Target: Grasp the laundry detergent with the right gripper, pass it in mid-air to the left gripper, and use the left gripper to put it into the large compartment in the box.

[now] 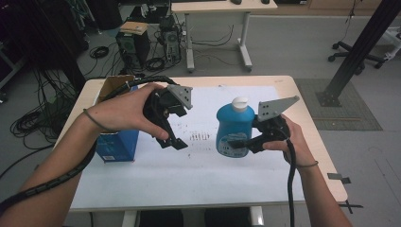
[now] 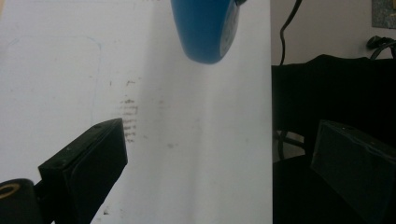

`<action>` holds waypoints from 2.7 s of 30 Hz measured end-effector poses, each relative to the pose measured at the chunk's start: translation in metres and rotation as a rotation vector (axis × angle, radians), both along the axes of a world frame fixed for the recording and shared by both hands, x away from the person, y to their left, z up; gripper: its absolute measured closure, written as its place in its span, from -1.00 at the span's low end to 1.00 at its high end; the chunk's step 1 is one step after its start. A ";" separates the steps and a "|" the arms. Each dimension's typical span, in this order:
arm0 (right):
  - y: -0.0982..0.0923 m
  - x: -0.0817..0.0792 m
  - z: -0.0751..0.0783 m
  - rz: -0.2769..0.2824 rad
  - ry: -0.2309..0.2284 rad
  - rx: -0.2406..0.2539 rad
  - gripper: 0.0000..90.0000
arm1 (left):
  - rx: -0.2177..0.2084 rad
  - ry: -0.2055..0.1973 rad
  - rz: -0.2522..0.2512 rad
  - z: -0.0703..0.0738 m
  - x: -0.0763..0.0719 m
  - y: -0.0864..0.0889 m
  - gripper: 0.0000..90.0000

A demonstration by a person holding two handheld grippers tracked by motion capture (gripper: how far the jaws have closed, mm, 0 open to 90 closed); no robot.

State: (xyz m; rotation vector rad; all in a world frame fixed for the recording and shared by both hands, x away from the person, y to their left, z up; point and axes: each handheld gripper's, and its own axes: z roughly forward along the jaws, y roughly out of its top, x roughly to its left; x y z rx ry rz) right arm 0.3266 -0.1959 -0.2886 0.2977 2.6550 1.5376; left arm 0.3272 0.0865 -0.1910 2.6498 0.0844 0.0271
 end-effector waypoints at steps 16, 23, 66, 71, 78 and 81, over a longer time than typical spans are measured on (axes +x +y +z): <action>0.031 -0.006 0.010 0.117 -0.020 0.000 -0.03 | 0.020 -0.009 -0.044 0.015 -0.001 -0.020 -0.90; 0.037 -0.005 0.012 0.122 -0.028 -0.002 -0.03 | 0.034 -0.020 -0.053 0.022 -0.005 -0.027 -0.89; 0.068 -0.006 0.013 0.200 -0.020 -0.020 -0.03 | 0.064 -0.046 -0.065 0.032 -0.007 -0.054 -0.82; 0.068 -0.006 0.014 0.199 -0.021 -0.022 -0.03 | 0.073 -0.039 -0.075 0.033 -0.007 -0.054 -0.72; 0.069 -0.006 0.014 0.203 -0.023 -0.019 -0.03 | 0.074 -0.032 -0.073 0.033 -0.008 -0.054 -0.54; 0.069 -0.006 0.014 0.203 -0.023 -0.019 -0.03 | 0.074 -0.032 -0.073 0.033 -0.008 -0.054 -0.54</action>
